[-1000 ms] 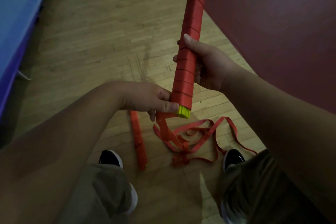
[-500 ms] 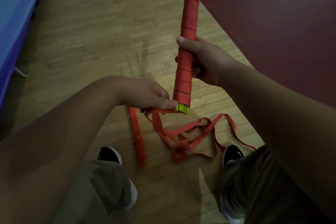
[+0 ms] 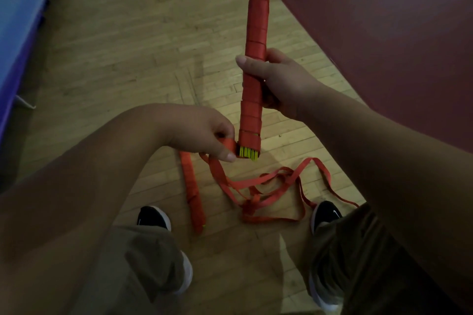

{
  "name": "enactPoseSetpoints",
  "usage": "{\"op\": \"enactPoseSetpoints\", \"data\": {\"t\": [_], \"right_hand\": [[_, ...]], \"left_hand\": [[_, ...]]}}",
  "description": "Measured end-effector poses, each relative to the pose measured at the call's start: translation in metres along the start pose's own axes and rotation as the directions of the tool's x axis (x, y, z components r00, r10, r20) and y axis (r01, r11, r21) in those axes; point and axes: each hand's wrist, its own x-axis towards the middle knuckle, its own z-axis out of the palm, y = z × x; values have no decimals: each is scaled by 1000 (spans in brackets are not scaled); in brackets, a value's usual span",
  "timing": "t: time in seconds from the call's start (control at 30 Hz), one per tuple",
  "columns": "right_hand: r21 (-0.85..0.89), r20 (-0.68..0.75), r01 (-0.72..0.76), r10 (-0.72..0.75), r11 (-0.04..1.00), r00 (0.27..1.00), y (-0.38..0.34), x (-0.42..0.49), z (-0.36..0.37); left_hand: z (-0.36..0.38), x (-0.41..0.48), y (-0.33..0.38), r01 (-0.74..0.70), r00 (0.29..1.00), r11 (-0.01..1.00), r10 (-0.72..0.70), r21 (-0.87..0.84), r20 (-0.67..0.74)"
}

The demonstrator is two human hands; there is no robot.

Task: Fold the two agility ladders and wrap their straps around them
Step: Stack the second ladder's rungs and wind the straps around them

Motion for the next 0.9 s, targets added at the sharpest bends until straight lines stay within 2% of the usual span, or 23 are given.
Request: {"op": "enactPoseSetpoints", "data": {"t": [0.23,0.4,0.5,0.6,0.67,0.73,0.8,0.9], "right_hand": [[-53,9,-27,28,998,1000,4,3,-2],[-64,-26,-12,11,998,1000,3,2,1],[-85,-102,2,-11,996,995,5,4,3],[-122,-204,20,-45,992,978,9,5,8],[-164,-255,35,-76,986,964,10,4,10],[-194,-289,45,-101,980,952,11,3,9],[-195,-304,48,-107,980,947,10,3,8],[-157,-282,48,-91,986,955,8,2,5]], "left_hand": [[-1,-2,-3,74,997,989,-71,125,-23],[-4,-6,1,66,994,997,-63,35,-87],[-2,-7,13,119,986,992,-122,-28,-117],[13,0,28,238,950,971,-225,35,-216],[25,11,34,305,906,948,-260,88,-333],[30,19,37,336,858,940,-281,58,-429],[29,23,37,318,852,948,-285,1,-440],[23,21,35,248,881,965,-262,-87,-395]]}}
